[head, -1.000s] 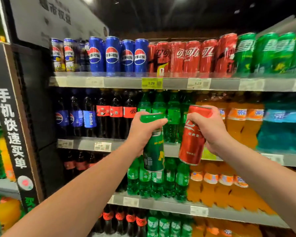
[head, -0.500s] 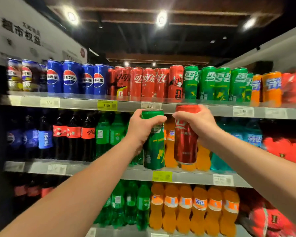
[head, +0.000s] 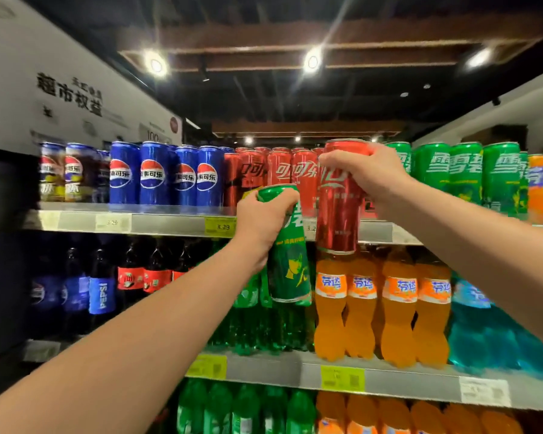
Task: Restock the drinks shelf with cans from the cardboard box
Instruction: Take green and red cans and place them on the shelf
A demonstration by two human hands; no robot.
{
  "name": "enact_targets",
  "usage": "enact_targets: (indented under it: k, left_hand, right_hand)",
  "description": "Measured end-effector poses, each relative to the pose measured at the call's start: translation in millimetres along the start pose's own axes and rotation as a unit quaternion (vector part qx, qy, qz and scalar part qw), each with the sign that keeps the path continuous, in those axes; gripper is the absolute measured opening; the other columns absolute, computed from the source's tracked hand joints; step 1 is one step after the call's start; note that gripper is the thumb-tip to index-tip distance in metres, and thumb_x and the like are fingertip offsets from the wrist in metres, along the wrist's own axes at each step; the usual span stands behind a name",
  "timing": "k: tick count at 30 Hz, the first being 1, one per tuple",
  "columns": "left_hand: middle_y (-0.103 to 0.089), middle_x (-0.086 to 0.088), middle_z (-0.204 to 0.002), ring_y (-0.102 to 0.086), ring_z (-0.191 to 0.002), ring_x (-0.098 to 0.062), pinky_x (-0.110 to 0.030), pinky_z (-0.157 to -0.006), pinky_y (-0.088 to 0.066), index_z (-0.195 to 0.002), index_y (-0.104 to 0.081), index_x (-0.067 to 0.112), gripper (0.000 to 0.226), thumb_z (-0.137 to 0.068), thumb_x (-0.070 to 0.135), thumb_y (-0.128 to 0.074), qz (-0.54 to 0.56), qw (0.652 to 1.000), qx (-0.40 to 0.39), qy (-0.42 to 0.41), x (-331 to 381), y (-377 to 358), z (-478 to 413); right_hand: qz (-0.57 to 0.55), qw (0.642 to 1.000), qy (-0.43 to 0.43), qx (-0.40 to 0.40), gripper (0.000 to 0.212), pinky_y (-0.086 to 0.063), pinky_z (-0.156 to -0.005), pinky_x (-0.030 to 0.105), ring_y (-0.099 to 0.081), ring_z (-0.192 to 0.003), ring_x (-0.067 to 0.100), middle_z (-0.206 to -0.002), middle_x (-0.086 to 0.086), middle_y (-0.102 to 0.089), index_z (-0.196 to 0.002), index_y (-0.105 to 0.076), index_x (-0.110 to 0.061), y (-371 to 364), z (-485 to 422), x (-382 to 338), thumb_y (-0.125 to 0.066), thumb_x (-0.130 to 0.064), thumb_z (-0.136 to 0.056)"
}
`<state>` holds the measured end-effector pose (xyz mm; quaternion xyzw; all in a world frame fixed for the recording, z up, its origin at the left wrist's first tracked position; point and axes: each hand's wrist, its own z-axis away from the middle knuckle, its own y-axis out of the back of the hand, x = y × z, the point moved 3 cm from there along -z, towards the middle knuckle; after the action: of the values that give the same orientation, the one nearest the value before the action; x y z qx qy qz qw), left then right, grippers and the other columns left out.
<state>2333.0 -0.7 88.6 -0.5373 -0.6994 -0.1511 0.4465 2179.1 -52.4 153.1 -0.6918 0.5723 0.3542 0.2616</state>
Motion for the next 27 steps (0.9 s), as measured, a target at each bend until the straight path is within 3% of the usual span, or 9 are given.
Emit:
enact_targets:
  k: [4,7,10,13,20,27]
  left_hand:
    - [-0.074,-0.009,-0.078,-0.071,-0.069,-0.022,-0.032,-0.059,-0.057,-0.092,-0.071,0.007,0.026,-0.070,0.017,-0.081,0.010,0.998,-0.054,-0.003,5,15,-31]
    - [-0.075,-0.008,-0.076,-0.072,-0.066,-0.019,-0.026,-0.055,-0.055,-0.087,-0.072,0.010,0.023,-0.068,0.017,-0.083,0.006,0.997,-0.071,-0.007,3,20,-48]
    - [-0.075,-0.010,-0.078,-0.073,-0.072,-0.025,-0.037,-0.064,-0.059,-0.079,-0.072,0.013,0.016,-0.067,0.017,-0.082,0.015,0.997,-0.080,-0.008,3,19,-61]
    - [-0.075,-0.008,-0.079,-0.073,-0.077,-0.027,-0.046,-0.075,-0.059,-0.081,-0.072,0.014,0.029,-0.057,0.027,-0.083,-0.005,0.997,-0.082,-0.012,4,16,-72]
    - [-0.074,-0.007,-0.074,-0.073,-0.066,-0.022,-0.031,-0.056,-0.057,-0.076,-0.070,0.017,0.014,-0.068,0.021,-0.080,0.015,0.995,-0.102,-0.009,3,10,-88]
    - [-0.075,-0.007,-0.076,-0.073,-0.068,-0.023,-0.032,-0.059,-0.057,-0.084,-0.070,0.013,0.020,-0.070,0.022,-0.080,0.009,0.993,-0.116,-0.023,2,7,-93]
  right_hand:
    - [0.039,0.998,0.029,0.043,0.051,-0.058,-0.065,0.032,-0.073,-0.068,0.014,-0.084,0.000,-0.074,-0.098,-0.063,-0.020,-11,-27,-17,-0.088,-0.038,-0.058]
    - [0.069,0.993,0.052,0.075,0.043,-0.057,-0.061,0.030,-0.072,-0.069,0.014,-0.083,0.002,-0.072,-0.088,-0.062,-0.020,-14,-43,-23,-0.087,-0.039,-0.058]
    - [0.128,0.985,0.075,0.084,0.047,-0.056,-0.057,0.028,-0.071,-0.073,0.015,-0.088,0.004,-0.071,-0.091,-0.064,-0.017,-15,-59,-28,-0.087,-0.040,-0.058]
    - [0.172,0.974,0.099,0.110,0.050,-0.058,-0.070,0.035,-0.069,-0.081,0.018,-0.094,0.003,-0.068,-0.098,-0.065,-0.019,-10,-77,-30,-0.086,-0.040,-0.058]
    - [0.229,0.959,0.124,0.114,0.050,-0.048,-0.062,0.024,-0.063,-0.082,0.010,-0.091,-0.005,-0.062,-0.106,-0.060,-0.025,-6,-102,-14,-0.082,-0.045,-0.065]
    - [0.271,0.950,0.125,0.089,0.046,-0.053,-0.067,0.029,-0.063,-0.081,0.012,-0.087,-0.005,-0.062,-0.101,-0.059,-0.026,-6,-110,-7,-0.081,-0.047,-0.066]
